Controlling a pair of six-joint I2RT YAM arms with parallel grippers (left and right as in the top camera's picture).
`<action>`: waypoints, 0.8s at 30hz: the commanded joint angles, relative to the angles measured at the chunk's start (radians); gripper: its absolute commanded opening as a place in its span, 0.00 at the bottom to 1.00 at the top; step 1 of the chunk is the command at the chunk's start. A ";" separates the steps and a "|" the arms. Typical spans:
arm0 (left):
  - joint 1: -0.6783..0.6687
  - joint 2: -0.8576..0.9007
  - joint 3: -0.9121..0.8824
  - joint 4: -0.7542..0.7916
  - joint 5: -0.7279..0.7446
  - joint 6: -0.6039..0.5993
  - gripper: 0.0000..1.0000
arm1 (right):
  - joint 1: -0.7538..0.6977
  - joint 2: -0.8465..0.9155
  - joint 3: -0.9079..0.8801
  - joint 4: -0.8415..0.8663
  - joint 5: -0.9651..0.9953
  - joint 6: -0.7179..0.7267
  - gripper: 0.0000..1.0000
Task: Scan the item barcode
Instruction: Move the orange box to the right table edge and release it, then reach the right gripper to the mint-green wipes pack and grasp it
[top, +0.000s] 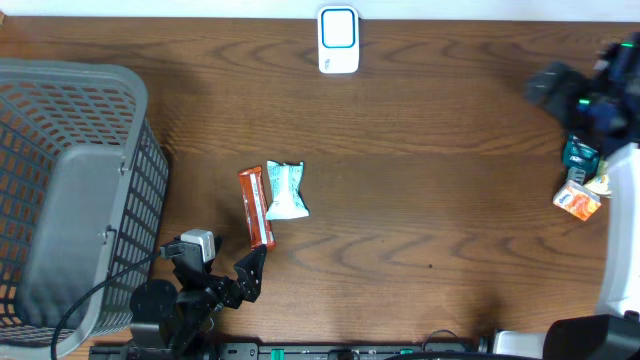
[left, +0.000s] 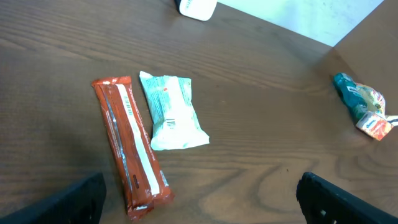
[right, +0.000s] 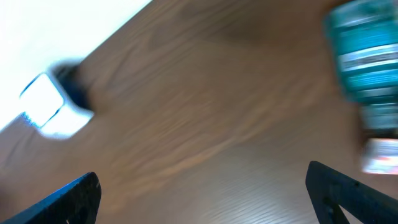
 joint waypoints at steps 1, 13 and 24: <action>0.003 -0.002 0.003 0.000 -0.005 -0.001 0.98 | 0.151 0.006 -0.012 -0.004 -0.084 0.004 0.99; 0.003 -0.002 0.003 0.000 -0.005 -0.001 0.98 | 0.680 0.205 -0.039 0.135 -0.062 -0.023 0.99; 0.003 -0.002 0.003 0.000 -0.005 -0.001 0.98 | 0.860 0.411 -0.039 0.284 -0.023 0.005 0.85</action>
